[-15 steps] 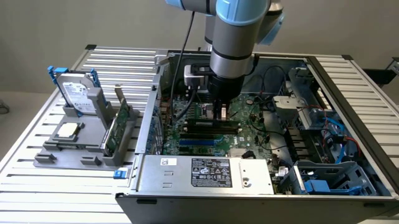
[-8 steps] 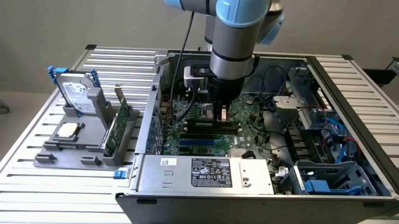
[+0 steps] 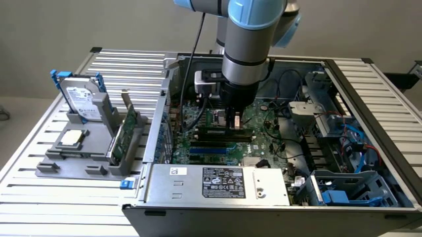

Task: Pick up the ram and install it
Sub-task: 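Insert the ram into the slot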

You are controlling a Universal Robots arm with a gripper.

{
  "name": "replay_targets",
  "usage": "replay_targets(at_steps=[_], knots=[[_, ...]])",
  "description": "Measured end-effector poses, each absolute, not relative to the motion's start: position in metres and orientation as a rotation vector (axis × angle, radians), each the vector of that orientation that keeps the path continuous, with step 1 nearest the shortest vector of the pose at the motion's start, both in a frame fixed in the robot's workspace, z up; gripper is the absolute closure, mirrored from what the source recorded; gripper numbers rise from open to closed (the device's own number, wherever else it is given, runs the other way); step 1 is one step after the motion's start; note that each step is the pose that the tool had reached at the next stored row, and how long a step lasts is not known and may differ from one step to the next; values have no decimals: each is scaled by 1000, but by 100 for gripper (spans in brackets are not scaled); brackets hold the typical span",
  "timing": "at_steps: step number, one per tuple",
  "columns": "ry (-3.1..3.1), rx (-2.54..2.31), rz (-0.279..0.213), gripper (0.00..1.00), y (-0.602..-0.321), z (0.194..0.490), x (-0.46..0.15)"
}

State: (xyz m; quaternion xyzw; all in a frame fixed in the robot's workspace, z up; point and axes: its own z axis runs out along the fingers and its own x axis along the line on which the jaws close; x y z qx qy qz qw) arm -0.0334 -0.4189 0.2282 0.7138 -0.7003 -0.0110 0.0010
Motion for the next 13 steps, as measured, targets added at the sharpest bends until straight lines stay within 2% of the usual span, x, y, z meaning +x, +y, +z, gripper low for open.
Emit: replay_targets(at_steps=[13], knots=[[-2196,2269,-15,85,-420,227,-37]])
